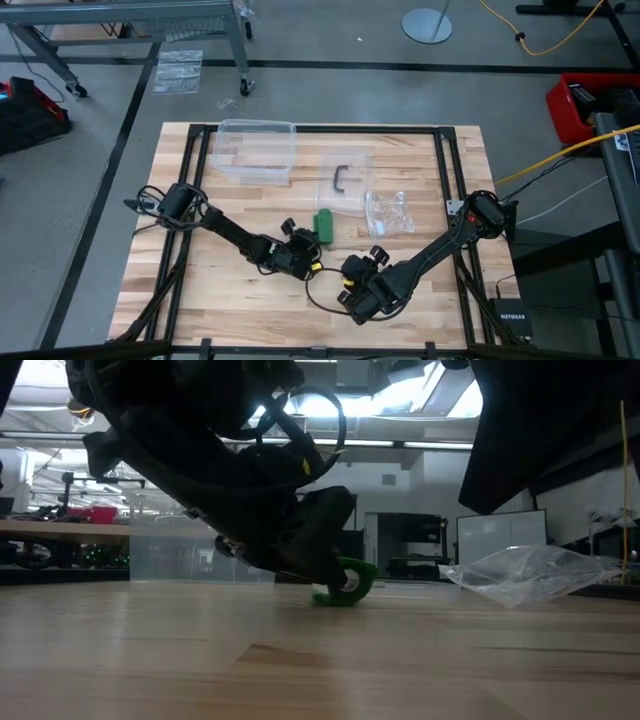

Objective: Roll bandage
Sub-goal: Roll the green bandage

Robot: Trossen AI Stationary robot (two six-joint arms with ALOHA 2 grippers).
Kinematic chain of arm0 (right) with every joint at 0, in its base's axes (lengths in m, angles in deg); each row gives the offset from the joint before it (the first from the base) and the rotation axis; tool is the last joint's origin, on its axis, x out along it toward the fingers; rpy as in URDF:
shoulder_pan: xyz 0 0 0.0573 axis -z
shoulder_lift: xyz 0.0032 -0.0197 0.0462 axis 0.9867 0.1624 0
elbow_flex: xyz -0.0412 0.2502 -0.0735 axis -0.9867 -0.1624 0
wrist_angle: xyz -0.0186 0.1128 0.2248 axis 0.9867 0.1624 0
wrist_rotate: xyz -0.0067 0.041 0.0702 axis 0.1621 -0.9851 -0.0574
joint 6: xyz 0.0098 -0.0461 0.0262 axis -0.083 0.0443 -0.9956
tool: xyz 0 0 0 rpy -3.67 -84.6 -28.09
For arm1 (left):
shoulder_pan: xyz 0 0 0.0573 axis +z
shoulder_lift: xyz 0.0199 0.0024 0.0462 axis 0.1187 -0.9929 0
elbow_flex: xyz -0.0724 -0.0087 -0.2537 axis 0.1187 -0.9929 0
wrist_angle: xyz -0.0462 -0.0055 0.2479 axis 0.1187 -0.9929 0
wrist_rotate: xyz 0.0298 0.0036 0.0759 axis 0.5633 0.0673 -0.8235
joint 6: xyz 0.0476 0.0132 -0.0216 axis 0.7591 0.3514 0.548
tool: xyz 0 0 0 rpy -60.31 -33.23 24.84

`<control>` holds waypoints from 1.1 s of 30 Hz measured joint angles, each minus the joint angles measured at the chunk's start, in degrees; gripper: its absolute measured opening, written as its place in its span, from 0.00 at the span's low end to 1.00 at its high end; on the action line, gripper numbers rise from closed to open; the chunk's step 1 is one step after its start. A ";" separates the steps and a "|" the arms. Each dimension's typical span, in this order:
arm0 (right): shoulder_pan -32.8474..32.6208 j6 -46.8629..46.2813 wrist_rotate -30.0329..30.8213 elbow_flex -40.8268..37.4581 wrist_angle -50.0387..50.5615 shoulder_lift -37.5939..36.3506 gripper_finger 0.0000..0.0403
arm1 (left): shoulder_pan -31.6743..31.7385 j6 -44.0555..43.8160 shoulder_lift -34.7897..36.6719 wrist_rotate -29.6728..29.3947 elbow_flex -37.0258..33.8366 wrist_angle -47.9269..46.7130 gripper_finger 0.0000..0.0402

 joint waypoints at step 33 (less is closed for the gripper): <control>-0.02 0.17 5.14 0.00 0.22 0.00 0.41 | -9.98 6.05 11.92 -7.72 0.02 -11.13 0.00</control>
